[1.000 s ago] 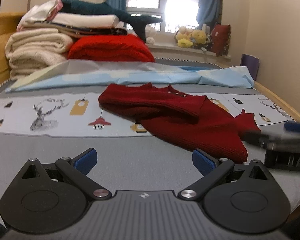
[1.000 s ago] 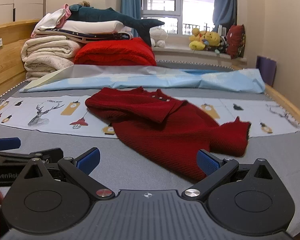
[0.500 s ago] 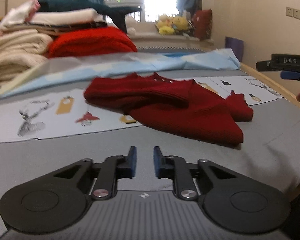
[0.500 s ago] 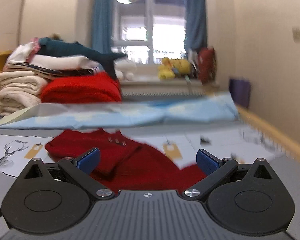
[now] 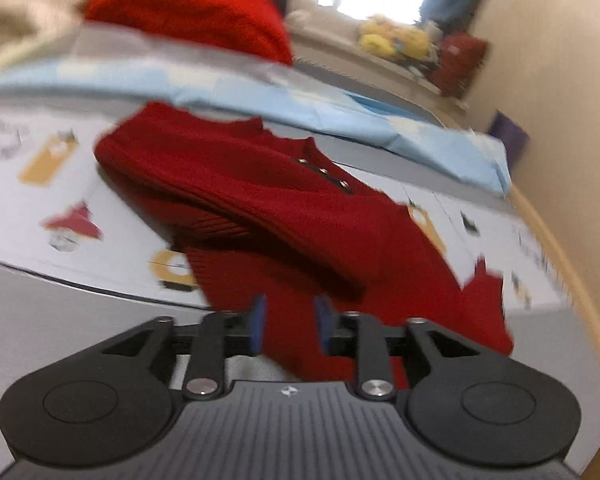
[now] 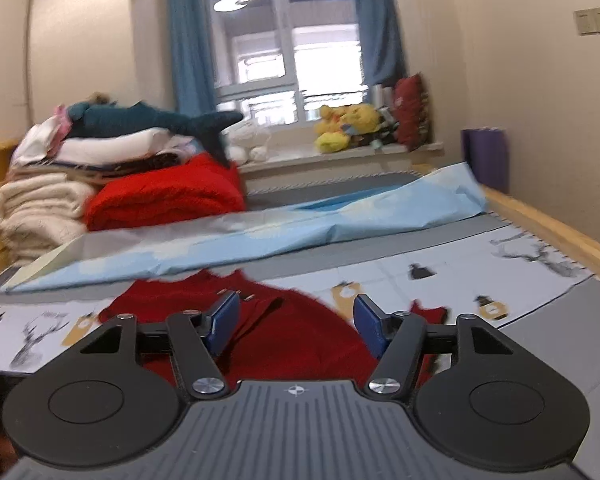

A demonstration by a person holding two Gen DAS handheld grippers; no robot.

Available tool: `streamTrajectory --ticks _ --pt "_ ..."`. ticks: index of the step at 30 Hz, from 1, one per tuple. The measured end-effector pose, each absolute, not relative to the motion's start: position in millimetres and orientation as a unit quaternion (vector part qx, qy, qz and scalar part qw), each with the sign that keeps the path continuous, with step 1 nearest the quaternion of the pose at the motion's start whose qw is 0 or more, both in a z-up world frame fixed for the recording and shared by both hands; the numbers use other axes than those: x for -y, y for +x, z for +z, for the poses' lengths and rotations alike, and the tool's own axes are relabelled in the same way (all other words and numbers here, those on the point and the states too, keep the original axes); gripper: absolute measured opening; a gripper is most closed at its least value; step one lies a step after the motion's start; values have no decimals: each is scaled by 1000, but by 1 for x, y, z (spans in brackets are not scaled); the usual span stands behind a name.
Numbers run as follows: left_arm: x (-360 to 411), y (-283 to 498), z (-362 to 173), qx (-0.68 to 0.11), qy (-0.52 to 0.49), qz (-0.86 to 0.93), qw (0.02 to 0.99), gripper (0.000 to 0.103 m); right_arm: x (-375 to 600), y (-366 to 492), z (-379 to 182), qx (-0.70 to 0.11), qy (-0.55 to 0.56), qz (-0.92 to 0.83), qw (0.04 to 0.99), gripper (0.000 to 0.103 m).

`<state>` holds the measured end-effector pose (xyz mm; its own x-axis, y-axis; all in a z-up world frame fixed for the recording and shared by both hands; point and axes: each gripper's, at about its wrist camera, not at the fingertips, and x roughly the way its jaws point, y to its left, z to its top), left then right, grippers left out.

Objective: Fold small clothes
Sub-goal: 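Grasp the red sweater hem with both grippers and lift it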

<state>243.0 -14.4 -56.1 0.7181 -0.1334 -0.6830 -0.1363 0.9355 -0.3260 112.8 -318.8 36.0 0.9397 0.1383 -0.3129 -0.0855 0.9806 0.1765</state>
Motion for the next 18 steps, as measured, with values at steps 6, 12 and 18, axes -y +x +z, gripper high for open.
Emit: streamTrajectory --ticks 6,12,18 --pt "-2 313 -92 -389 -355 38 849 62 338 116 37 -158 104 35 981 66" --pt "-12 350 -100 -421 -393 27 817 24 347 120 34 -175 120 30 977 66" --pt "-66 309 -44 -406 -269 -41 873 10 345 128 28 -194 117 17 974 66"
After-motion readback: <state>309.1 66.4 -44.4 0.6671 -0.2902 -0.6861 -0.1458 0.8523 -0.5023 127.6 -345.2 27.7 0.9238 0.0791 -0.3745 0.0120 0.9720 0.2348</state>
